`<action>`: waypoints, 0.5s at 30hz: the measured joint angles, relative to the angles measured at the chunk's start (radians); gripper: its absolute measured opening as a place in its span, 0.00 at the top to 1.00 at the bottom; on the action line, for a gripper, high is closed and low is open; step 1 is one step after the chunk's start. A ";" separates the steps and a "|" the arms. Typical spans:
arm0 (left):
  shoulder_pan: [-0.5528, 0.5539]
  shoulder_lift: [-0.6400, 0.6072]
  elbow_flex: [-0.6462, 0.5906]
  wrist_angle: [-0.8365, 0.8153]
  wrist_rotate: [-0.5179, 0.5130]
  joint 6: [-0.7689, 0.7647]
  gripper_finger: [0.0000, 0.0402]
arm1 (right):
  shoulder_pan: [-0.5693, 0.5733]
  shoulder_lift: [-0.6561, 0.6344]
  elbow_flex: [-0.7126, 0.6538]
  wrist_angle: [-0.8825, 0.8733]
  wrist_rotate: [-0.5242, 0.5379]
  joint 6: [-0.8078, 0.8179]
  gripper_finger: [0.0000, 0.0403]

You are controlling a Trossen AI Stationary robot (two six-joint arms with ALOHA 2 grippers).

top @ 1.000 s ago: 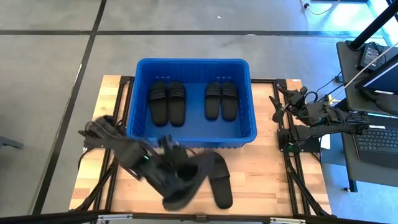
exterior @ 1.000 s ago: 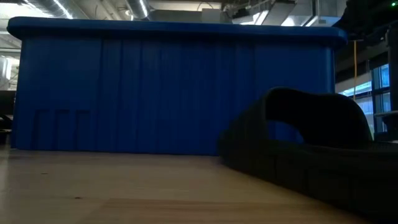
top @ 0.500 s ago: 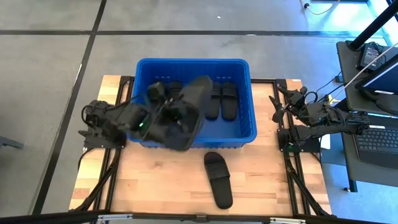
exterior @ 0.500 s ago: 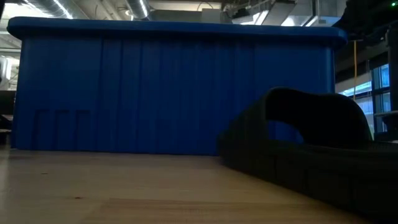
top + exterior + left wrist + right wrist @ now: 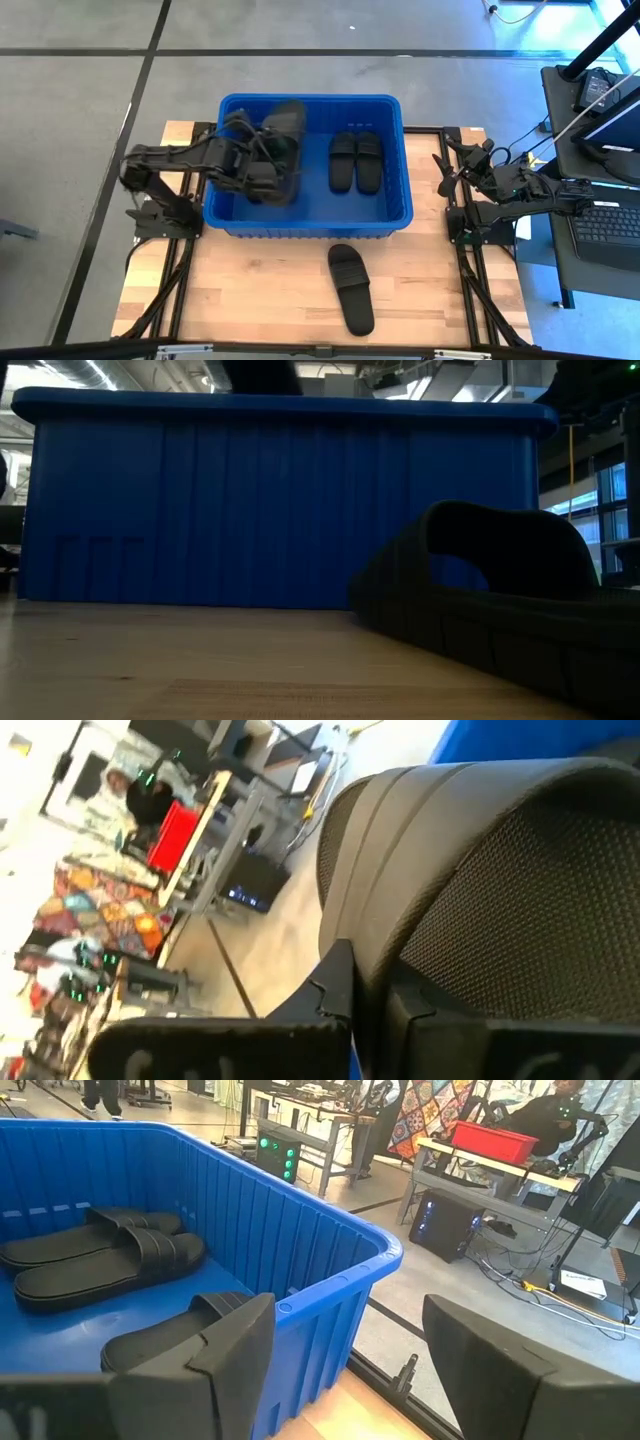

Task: Pick and place slides into bin
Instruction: Put the black slide into the blue organizer bin

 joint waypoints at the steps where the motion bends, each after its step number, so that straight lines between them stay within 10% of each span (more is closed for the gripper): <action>1: 0.002 -0.028 -0.042 0.001 -0.007 -0.025 0.98 | 0.000 0.000 0.000 0.000 0.000 0.000 0.37; 15: 0.117 -0.153 -0.562 0.010 -0.066 -0.177 0.98 | 0.000 0.000 0.000 0.000 0.001 -0.003 0.37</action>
